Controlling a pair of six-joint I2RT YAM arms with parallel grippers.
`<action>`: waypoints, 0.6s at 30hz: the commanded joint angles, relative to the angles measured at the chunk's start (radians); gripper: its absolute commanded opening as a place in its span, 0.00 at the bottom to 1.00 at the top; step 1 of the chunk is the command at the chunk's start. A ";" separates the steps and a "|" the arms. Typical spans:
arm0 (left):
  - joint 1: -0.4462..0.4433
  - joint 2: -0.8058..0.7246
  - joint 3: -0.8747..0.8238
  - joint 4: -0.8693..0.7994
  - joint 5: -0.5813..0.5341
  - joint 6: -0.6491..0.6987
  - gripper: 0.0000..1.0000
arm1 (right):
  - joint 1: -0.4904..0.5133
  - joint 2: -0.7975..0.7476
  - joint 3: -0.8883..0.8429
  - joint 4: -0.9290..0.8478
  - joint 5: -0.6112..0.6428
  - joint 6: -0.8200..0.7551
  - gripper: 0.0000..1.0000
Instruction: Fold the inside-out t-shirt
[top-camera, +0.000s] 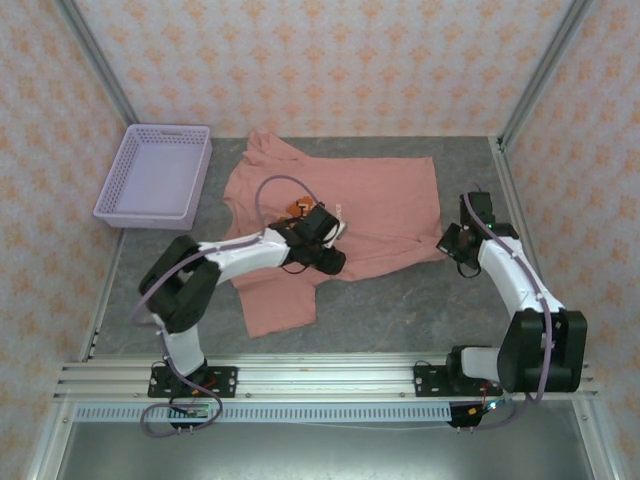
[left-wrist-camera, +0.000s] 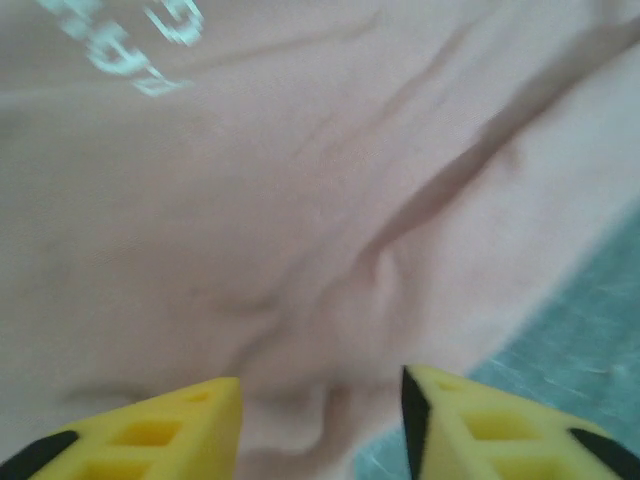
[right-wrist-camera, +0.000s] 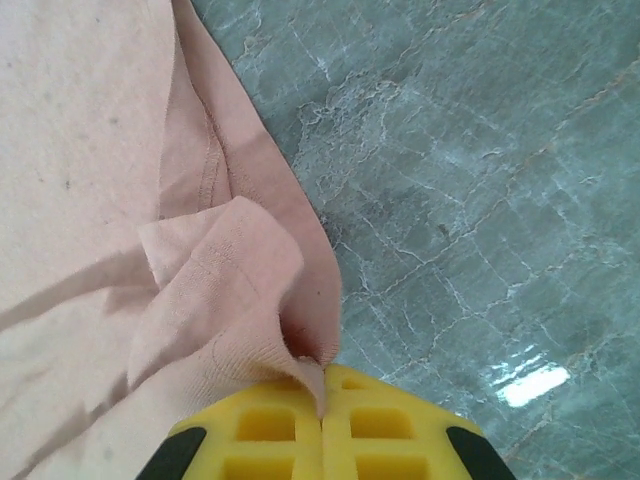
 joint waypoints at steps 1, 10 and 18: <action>-0.003 -0.175 -0.074 -0.076 -0.096 -0.071 0.52 | -0.002 0.042 0.028 0.042 -0.024 -0.013 0.00; -0.009 -0.538 -0.424 -0.496 -0.323 -0.507 0.54 | 0.023 0.082 0.031 0.128 -0.104 -0.020 0.00; -0.051 -0.713 -0.616 -0.542 -0.218 -0.729 0.58 | 0.044 0.038 0.013 0.163 -0.149 -0.014 0.00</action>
